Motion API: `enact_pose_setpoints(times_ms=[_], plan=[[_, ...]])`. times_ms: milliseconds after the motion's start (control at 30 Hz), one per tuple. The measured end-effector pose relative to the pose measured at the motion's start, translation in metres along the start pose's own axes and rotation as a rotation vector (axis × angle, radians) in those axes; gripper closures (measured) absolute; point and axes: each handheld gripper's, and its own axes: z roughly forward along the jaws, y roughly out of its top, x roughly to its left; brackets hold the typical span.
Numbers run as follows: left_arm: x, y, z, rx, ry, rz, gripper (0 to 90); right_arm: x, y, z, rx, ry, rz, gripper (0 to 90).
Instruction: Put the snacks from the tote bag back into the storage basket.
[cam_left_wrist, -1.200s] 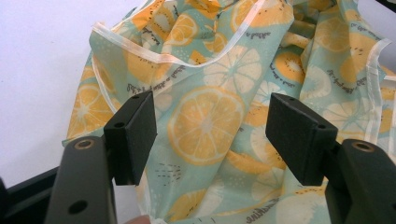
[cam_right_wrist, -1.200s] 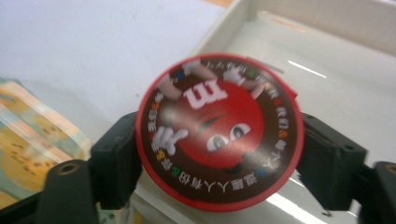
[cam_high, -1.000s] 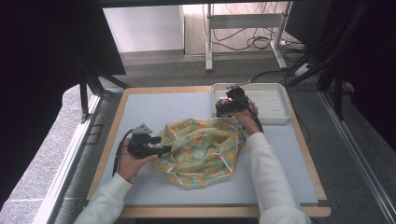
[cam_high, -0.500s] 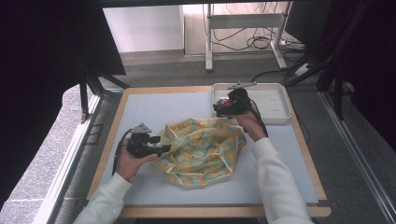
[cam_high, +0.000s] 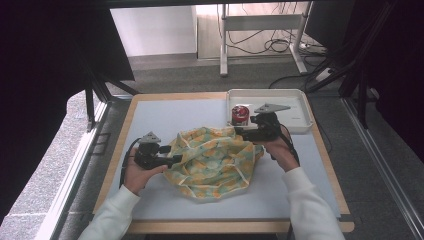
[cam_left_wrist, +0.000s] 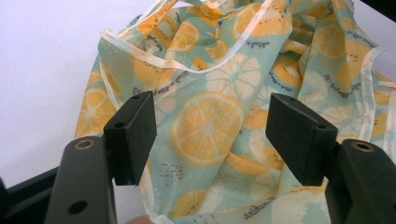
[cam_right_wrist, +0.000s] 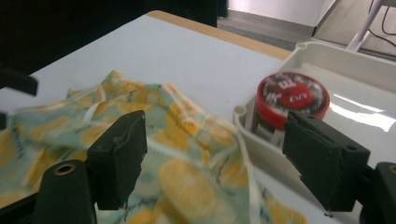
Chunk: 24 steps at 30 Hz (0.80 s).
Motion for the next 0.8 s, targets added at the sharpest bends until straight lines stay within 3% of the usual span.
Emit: enact_pose_setpoints(times_ms=[233, 433, 800], plan=[[0.000, 0.000, 0.001, 0.007, 0.001, 0.001, 33.4, 0.007, -0.036, -0.031, -0.003, 0.023, 0.003, 22.3], [-0.001, 0.000, 0.001, 0.004, 0.002, 0.003, 33.4, 0.009, -0.056, -0.045, 0.004, 0.023, 0.013, 22.5], [0.001, 0.000, 0.001, 0.009, 0.003, 0.003, 33.4, 0.007, -0.061, -0.045, 0.006, 0.020, 0.007, 22.5]])
